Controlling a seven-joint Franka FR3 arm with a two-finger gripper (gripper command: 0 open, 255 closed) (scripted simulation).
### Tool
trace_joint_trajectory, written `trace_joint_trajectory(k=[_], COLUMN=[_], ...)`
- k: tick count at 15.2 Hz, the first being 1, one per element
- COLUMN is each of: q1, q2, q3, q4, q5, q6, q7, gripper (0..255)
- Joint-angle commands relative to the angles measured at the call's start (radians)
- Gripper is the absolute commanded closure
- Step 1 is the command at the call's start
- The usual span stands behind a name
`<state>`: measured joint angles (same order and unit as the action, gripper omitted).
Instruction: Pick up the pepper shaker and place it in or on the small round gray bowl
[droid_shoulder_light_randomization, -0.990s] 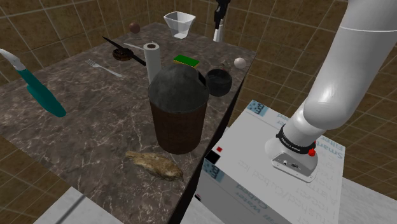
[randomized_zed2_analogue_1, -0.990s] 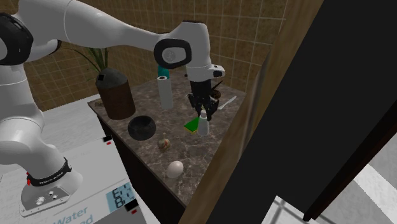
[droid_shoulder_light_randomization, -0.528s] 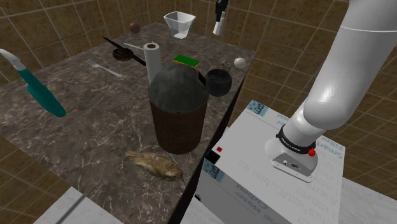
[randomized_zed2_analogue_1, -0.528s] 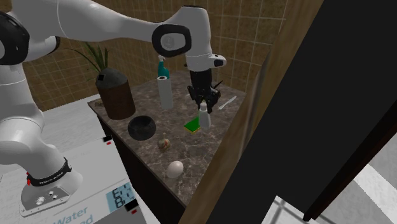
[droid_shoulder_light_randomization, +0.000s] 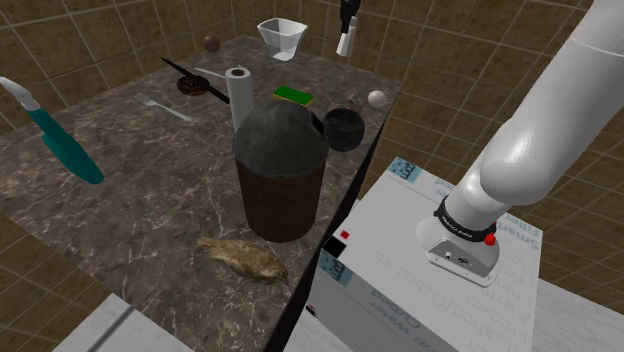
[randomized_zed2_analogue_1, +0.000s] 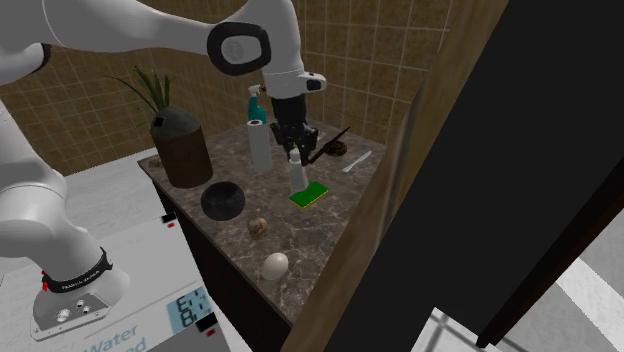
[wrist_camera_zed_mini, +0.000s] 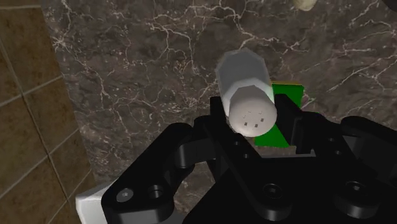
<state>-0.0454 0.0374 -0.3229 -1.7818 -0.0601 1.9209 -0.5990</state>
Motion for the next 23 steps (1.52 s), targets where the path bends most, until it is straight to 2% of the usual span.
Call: trace_joint_trajectory(k=[1, 10, 19, 23], q1=[0.02, 0.076, 0.131, 0.13], q2=[-0.075, -0.364, -0.604, -0.605], q3=[0.016, 0.129, 0.277, 0.276], q4=[-0.086, -0.356, -0.531, -0.585], q5=[-0.029, -0.099, -0.073, -0.076], q6=[0.011, -0.021, -0.108, -0.055], q7=[0.044, 0.24, 0.425, 0.43], gripper=[255, 255, 255, 255])
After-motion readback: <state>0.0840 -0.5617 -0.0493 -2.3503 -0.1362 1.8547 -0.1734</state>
